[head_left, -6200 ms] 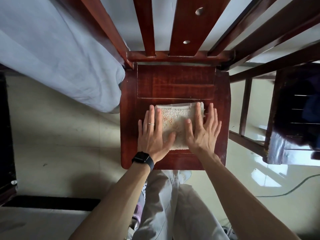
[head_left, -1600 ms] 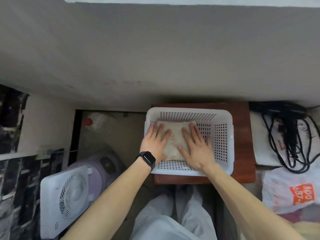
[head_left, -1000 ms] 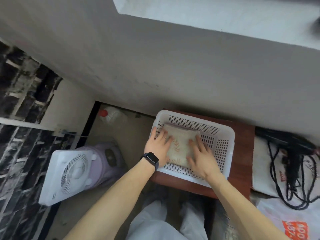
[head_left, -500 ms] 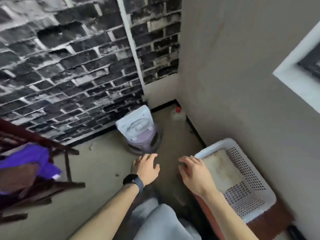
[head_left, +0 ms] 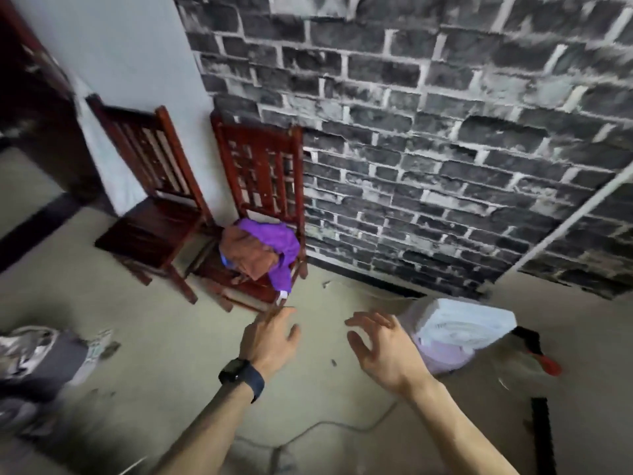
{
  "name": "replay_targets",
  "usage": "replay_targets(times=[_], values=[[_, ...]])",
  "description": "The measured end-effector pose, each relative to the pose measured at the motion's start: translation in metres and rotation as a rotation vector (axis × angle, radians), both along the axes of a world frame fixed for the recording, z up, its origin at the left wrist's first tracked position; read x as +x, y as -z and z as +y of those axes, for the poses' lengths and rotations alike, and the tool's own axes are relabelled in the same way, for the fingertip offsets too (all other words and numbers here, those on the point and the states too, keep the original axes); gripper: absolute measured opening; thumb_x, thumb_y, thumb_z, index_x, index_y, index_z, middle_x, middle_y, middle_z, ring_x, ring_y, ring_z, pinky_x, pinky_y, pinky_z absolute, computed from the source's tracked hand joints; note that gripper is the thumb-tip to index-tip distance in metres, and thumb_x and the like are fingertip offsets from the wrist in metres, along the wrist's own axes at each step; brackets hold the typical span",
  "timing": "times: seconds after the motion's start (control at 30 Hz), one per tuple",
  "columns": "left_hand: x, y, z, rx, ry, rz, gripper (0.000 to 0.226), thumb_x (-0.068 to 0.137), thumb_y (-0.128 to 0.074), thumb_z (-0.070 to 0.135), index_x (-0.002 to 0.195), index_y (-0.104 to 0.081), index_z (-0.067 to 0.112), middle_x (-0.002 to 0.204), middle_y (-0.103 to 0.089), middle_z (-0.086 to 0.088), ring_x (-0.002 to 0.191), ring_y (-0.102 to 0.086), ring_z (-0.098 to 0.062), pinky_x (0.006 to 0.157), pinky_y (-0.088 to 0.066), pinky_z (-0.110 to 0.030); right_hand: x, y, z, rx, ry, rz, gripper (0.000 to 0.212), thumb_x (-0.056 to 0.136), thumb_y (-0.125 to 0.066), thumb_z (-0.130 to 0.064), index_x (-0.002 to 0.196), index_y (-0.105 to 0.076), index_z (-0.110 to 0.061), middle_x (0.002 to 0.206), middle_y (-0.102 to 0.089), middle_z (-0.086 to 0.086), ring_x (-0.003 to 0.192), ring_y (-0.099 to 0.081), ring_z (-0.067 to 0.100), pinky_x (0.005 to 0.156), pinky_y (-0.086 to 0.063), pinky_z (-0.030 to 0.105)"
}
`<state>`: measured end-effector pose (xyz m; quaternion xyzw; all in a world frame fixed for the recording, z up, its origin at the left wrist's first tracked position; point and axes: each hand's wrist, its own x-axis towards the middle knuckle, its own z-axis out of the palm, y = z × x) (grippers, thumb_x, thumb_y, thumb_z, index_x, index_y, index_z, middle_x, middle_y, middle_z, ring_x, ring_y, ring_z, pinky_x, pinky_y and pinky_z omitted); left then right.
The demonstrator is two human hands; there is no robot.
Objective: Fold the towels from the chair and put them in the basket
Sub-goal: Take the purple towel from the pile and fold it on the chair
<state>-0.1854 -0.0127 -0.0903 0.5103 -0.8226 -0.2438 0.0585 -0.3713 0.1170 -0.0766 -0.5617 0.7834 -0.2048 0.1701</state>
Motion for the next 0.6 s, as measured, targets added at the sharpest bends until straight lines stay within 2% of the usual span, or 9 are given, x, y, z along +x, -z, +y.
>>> replay_targets(times=[0.07,0.17,0.23,0.33,0.47,0.6], values=[[0.030,-0.004,-0.038,-0.012,-0.052,0.022,0.049,0.078,-0.040,0.050,0.118,-0.063,0.032,0.112,-0.069,0.004,0.106,-0.063,-0.025,0.084,-0.052,-0.038,0.023,0.000,-0.047,-0.003,-0.043,-0.020,0.033,0.093,-0.049,-0.041,0.120,-0.066,-0.031,0.130,-0.063,-0.011,0.123,-0.053,0.022,0.103,-0.044,0.033],[0.062,-0.012,-0.088,-0.022,-0.100,0.070,0.034,0.086,-0.058,0.033,0.119,-0.064,0.029,0.110,-0.069,0.004,0.104,-0.062,-0.022,0.085,-0.049,-0.033,0.053,-0.001,-0.106,-0.018,-0.060,-0.053,0.032,0.093,-0.051,-0.041,0.119,-0.066,-0.033,0.126,-0.065,-0.013,0.121,-0.054,0.020,0.102,-0.043,0.030],[0.076,-0.014,-0.120,-0.015,-0.119,0.093,0.034,0.089,-0.062,0.025,0.122,-0.063,0.027,0.109,-0.070,0.004,0.104,-0.061,-0.019,0.087,-0.044,-0.029,0.067,0.000,-0.139,0.000,-0.068,-0.074,0.029,0.094,-0.054,-0.039,0.121,-0.065,-0.033,0.125,-0.064,-0.014,0.122,-0.052,0.017,0.102,-0.042,0.027],[0.091,-0.011,-0.166,-0.023,-0.149,0.069,0.037,0.090,-0.059,0.029,0.127,-0.060,0.030,0.109,-0.068,0.000,0.106,-0.060,-0.021,0.086,-0.047,-0.033,0.080,0.001,-0.187,0.016,-0.091,-0.113,0.027,0.094,-0.058,-0.035,0.120,-0.065,-0.033,0.123,-0.065,-0.013,0.122,-0.052,0.017,0.102,-0.042,0.027],[0.101,-0.001,-0.222,0.014,-0.163,0.059,0.038,0.092,-0.056,0.031,0.130,-0.057,0.029,0.118,-0.066,0.002,0.113,-0.058,-0.018,0.092,-0.048,-0.033,0.083,0.010,-0.251,0.043,-0.107,-0.127,0.028,0.093,-0.058,-0.037,0.120,-0.066,-0.034,0.123,-0.065,-0.012,0.120,-0.054,0.016,0.100,-0.044,0.028],[0.100,0.021,-0.288,0.041,-0.174,0.053,0.038,0.093,-0.053,0.032,0.131,-0.056,0.027,0.123,-0.064,0.001,0.115,-0.058,-0.018,0.095,-0.048,-0.035,0.074,0.029,-0.322,0.069,-0.107,-0.160,0.033,0.090,-0.056,-0.039,0.120,-0.066,-0.029,0.117,-0.070,-0.005,0.111,-0.060,0.022,0.093,-0.050,0.034]])
